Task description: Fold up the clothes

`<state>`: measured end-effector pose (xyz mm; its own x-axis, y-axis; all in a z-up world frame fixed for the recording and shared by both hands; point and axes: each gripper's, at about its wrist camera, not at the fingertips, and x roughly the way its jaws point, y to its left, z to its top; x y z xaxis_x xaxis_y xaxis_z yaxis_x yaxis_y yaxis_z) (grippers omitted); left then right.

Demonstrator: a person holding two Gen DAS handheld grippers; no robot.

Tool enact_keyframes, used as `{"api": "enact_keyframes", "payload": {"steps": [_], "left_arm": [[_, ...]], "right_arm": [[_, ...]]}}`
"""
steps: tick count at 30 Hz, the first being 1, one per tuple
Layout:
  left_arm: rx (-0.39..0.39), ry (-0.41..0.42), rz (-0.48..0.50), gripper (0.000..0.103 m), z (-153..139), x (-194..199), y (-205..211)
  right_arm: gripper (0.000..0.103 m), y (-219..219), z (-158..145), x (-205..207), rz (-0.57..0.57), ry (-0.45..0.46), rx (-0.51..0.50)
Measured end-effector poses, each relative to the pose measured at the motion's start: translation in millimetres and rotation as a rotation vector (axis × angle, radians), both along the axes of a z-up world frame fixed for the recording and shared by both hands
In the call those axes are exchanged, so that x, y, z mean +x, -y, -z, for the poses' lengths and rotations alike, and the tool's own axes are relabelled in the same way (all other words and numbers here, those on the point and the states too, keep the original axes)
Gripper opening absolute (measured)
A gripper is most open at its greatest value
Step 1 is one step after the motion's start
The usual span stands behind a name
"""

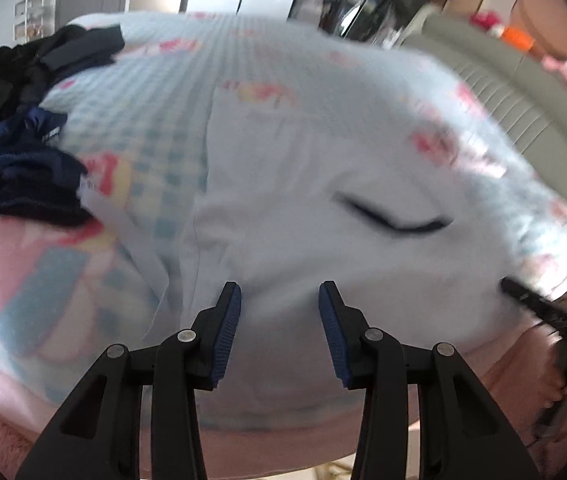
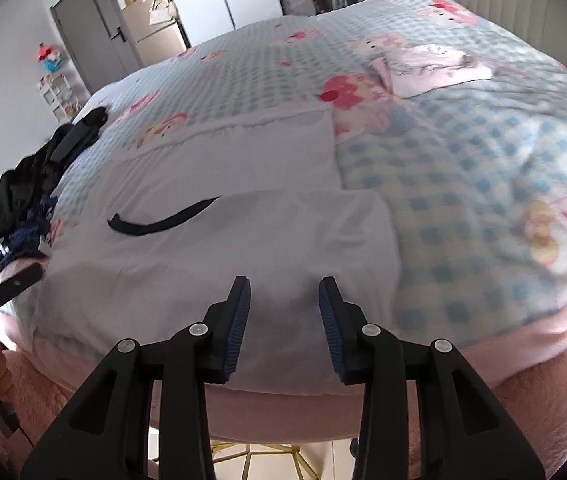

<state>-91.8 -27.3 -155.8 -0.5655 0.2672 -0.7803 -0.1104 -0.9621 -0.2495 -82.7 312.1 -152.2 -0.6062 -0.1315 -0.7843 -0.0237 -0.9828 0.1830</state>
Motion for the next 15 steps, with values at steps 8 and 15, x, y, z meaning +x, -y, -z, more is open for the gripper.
{"api": "enact_keyframes", "payload": {"steps": [8,15], "left_arm": [[-0.045,0.087,-0.025,0.053,7,14,21],[-0.021,-0.119,0.018,0.05,-35,14,-1]], "right_arm": [[0.039,-18,16,5,0.018,0.045,0.039],[0.041,13,-20,4,-0.066,-0.084,0.053]]}}
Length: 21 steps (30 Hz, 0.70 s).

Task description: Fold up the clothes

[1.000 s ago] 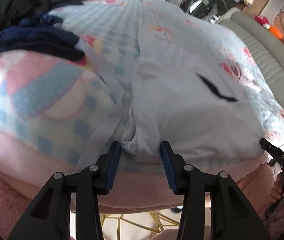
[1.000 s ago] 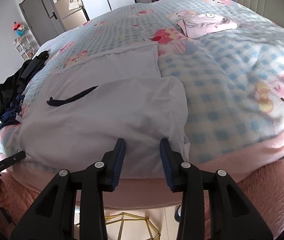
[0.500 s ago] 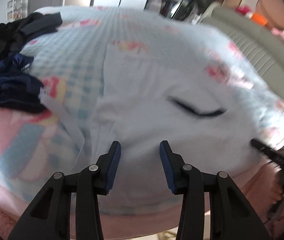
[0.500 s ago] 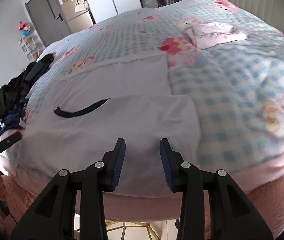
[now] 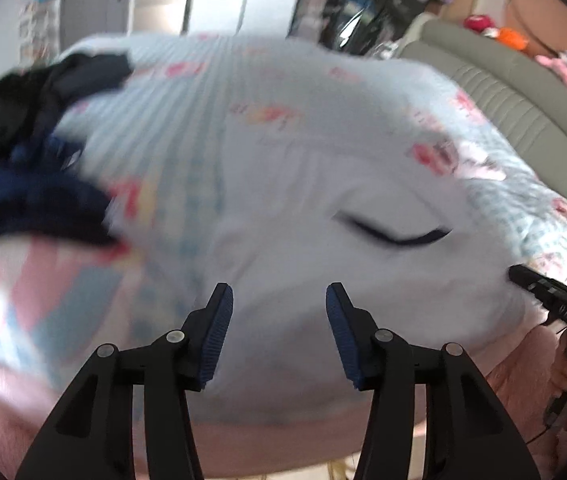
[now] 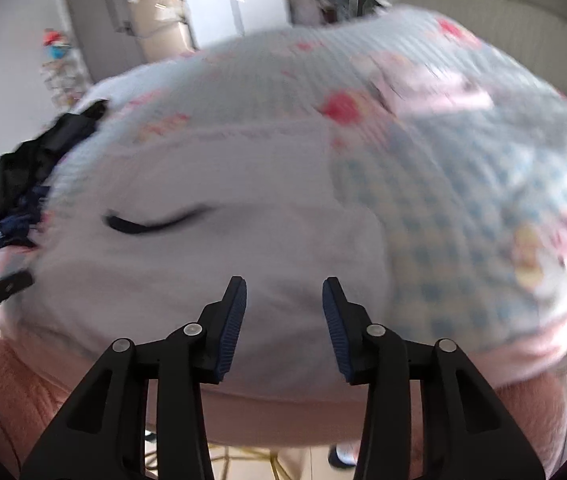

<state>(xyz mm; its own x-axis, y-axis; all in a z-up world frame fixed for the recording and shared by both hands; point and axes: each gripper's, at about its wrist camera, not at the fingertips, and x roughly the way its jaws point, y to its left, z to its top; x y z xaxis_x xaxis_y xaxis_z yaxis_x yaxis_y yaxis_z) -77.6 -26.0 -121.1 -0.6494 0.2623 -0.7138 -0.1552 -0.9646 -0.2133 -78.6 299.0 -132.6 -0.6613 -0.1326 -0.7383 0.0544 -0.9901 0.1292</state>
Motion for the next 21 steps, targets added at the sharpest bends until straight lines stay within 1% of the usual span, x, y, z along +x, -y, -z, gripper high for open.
{"api": "enact_keyframes", "payload": {"steps": [2,4,6,7,8,9,10,13,14,15,17,19,21], "left_arm": [[-0.002,-0.021,0.032,0.05,-5,-5,-15],[-0.016,-0.03,0.092,0.05,-3,-12,-34],[-0.07,0.006,0.115,0.05,10,-24,-49],[-0.104,0.035,0.116,0.05,17,-29,-54],[-0.136,0.074,0.11,0.053,27,-33,-54],[-0.164,0.112,0.104,0.053,38,-37,-53],[-0.15,0.132,0.104,0.053,42,-37,-47],[-0.095,0.145,0.083,0.055,41,-31,-27],[-0.111,0.145,0.077,0.058,40,-26,-25],[-0.123,0.146,0.069,0.06,39,-21,-25],[-0.141,0.137,0.06,0.06,35,-12,-25],[-0.163,0.102,0.058,0.06,28,-3,-25],[-0.182,0.053,0.06,0.06,18,6,-28]], "right_arm": [[0.041,18,-1,-5,-0.051,0.002,-0.013],[0.041,37,8,-12,-0.095,0.03,-0.009],[0.041,50,20,-15,-0.124,0.061,0.026],[0.041,54,26,-16,-0.13,0.074,0.057],[0.041,59,32,-17,-0.136,0.087,0.088],[0.041,59,35,-17,-0.141,0.09,0.103],[0.039,56,35,-16,-0.141,0.087,0.102],[0.039,38,32,-8,-0.12,0.084,0.077],[0.039,30,33,-5,-0.101,0.087,0.087],[0.039,23,33,-3,-0.08,0.092,0.1],[0.046,5,35,3,-0.029,0.103,0.109],[0.046,-11,35,8,0.013,0.109,0.056],[0.046,-19,31,12,0.049,0.093,0.031]]}}
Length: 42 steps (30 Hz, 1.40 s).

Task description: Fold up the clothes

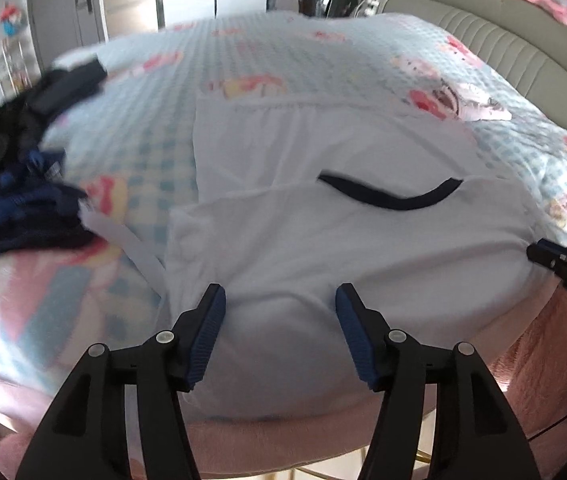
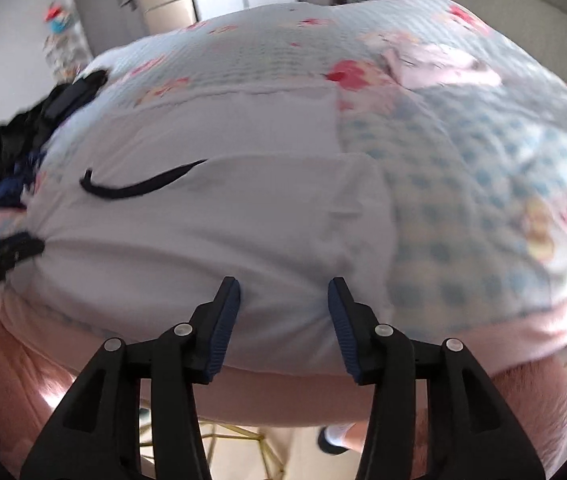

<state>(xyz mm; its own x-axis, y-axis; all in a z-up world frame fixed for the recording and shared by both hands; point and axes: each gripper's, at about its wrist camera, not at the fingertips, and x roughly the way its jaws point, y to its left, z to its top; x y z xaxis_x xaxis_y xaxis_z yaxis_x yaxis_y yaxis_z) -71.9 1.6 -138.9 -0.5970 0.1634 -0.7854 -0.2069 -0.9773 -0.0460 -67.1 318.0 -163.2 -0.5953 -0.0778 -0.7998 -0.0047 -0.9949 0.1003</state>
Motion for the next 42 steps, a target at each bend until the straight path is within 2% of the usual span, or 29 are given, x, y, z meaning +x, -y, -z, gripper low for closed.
{"api": "enact_keyframes", "payload": {"steps": [3,5,10,11,12,14,18,21,25,28,30,33,37,40,42], "left_arm": [[0.071,-0.061,0.026,0.06,-13,2,-3],[0.109,-0.064,0.04,0.06,-14,-2,-7],[0.045,0.066,-0.034,0.06,24,-29,-10],[0.07,0.074,-0.04,0.06,25,-30,-4],[0.108,0.063,-0.06,0.06,21,-28,6],[0.084,0.033,-0.094,0.06,14,-24,15],[0.101,-0.022,-0.132,0.058,-5,-10,30],[0.182,-0.041,-0.063,0.058,-14,6,19],[0.143,-0.033,0.052,0.058,-7,14,-13],[0.072,0.008,0.025,0.058,8,8,-16],[0.05,0.02,-0.002,0.058,12,5,-6],[0.025,0.018,-0.078,0.058,12,7,14],[0.133,0.041,-0.159,0.058,12,12,41],[0.159,-0.009,-0.146,0.058,2,25,39],[0.187,-0.032,-0.098,0.058,-5,28,27]], "right_arm": [[0.047,0,-10,2,-0.001,-0.047,-0.032],[0.047,4,-14,1,-0.016,-0.06,-0.052],[0.047,15,5,-7,-0.007,0.013,-0.006],[0.047,12,7,-6,-0.002,0.013,-0.012],[0.047,7,7,-3,0.008,0.013,-0.016],[0.047,-5,4,3,0.044,0.006,0.002],[0.047,-28,-4,15,0.139,-0.006,0.024],[0.047,-26,-12,22,0.111,-0.029,-0.059],[0.047,3,-11,22,0.005,-0.043,-0.067],[0.047,18,-3,19,-0.037,-0.017,-0.032],[0.047,16,7,19,-0.015,0.016,0.019],[0.046,-4,9,25,0.038,0.023,-0.035],[0.046,-27,0,34,0.13,-0.005,-0.033],[0.045,-49,-2,37,0.2,0.007,-0.075],[0.046,-65,0,38,0.235,0.032,-0.127]]}}
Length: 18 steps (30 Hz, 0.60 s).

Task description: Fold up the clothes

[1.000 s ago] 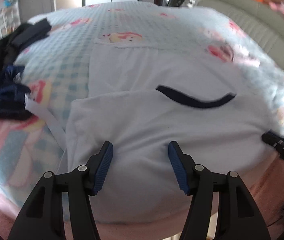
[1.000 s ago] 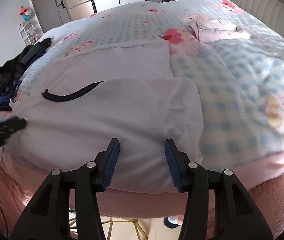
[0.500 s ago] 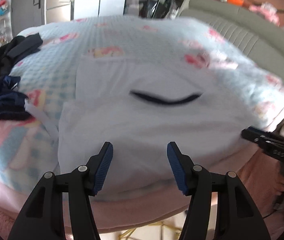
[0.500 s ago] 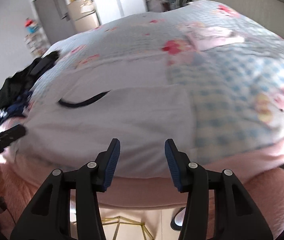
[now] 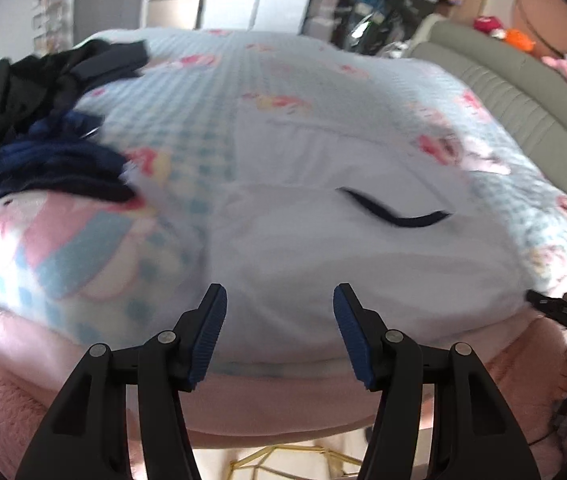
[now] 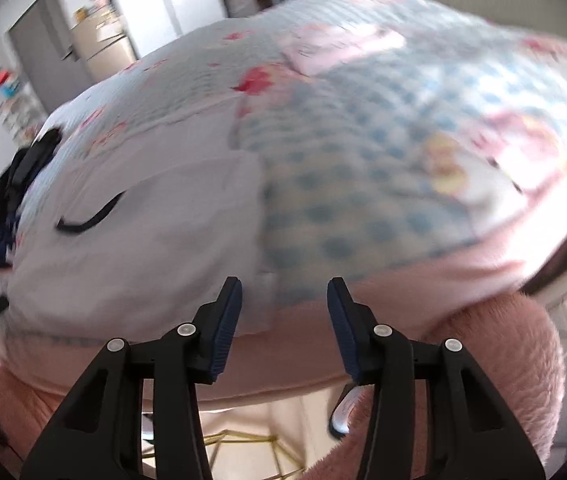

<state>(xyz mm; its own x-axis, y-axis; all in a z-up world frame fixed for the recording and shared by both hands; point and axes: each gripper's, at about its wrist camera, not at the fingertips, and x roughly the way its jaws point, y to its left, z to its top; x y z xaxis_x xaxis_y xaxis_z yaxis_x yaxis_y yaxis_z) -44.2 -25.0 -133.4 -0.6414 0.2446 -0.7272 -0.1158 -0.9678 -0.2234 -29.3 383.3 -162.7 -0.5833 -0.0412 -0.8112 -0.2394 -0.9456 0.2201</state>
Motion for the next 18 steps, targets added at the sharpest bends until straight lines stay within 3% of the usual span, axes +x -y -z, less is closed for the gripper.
{"api": "enact_keyframes", "payload": {"steps": [3,9,11,15,18], "left_arm": [[0.008,-0.026,0.103,0.058,-7,-3,-33],[0.003,-0.018,0.333,0.058,-7,-18,-127],[-0.033,0.005,0.356,0.058,0,-23,-150],[-0.106,0.051,0.399,0.058,14,-33,-197],[-0.141,0.112,0.339,0.059,31,-39,-191]], "right_arm": [[0.046,-9,5,0,-0.001,0.016,-0.05],[0.046,2,8,-2,-0.051,0.019,-0.016],[0.046,8,11,-2,-0.098,0.021,-0.031],[0.046,4,14,-4,-0.071,0.002,-0.029],[0.047,-4,17,-5,-0.023,-0.004,-0.039]]}}
